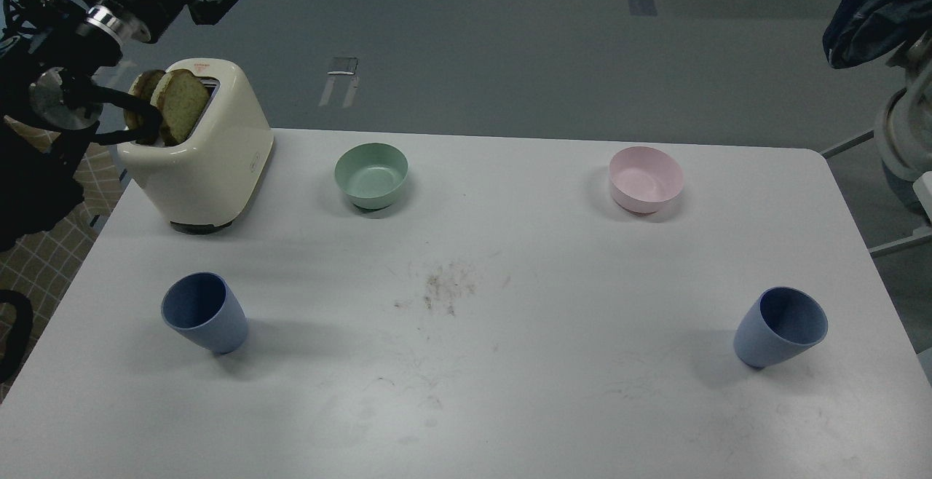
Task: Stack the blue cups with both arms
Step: 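Lower the left hand from beside the toaster toward the table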
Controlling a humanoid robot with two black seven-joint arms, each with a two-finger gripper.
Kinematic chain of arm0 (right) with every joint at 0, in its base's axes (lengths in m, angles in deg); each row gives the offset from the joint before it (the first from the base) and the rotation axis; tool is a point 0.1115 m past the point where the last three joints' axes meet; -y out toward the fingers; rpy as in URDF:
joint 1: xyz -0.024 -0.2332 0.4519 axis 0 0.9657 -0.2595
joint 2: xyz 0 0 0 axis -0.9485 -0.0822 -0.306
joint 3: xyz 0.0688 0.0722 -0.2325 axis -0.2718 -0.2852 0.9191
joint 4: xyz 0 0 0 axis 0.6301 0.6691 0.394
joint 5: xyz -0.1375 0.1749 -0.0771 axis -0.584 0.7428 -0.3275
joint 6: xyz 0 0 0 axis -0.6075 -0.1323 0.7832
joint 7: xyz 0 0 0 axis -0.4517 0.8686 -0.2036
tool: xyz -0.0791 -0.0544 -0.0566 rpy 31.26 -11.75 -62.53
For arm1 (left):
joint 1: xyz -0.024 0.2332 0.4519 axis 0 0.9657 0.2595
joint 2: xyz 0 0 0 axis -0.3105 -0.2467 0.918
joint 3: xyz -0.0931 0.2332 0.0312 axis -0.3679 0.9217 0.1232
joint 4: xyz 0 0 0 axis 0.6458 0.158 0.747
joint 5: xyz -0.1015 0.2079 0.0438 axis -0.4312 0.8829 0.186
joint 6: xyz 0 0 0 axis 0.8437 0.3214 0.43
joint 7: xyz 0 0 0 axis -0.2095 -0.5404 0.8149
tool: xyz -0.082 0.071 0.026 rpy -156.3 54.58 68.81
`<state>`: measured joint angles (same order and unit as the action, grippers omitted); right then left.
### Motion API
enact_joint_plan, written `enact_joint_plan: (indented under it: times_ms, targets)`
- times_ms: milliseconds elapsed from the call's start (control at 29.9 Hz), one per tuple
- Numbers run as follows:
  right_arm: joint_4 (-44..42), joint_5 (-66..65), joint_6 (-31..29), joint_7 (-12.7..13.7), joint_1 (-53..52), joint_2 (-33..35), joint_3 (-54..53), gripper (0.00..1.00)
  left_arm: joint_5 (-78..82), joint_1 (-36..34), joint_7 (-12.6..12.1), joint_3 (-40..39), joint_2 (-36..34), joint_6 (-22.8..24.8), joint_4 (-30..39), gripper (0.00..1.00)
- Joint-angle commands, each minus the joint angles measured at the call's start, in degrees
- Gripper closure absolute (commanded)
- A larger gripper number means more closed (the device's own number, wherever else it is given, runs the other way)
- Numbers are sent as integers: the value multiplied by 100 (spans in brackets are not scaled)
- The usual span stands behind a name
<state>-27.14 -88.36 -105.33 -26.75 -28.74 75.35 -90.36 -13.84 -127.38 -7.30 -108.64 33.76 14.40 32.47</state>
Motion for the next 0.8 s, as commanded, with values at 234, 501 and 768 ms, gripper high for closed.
enact_joint_plan:
  times_ms: [234,501,768]
  targets:
    - [-63,0,0,13,-60,84,-15,0,-2,-43,-38,5,7,-1,10,2]
    - [-81,8,0,-14,-60,111,-181,0,-64,-25,23,-12,-10,-1,28,2]
    - [-107,8,0,-14,-25,146,-296,0,24,184,6,119,-272,-1,553,2]
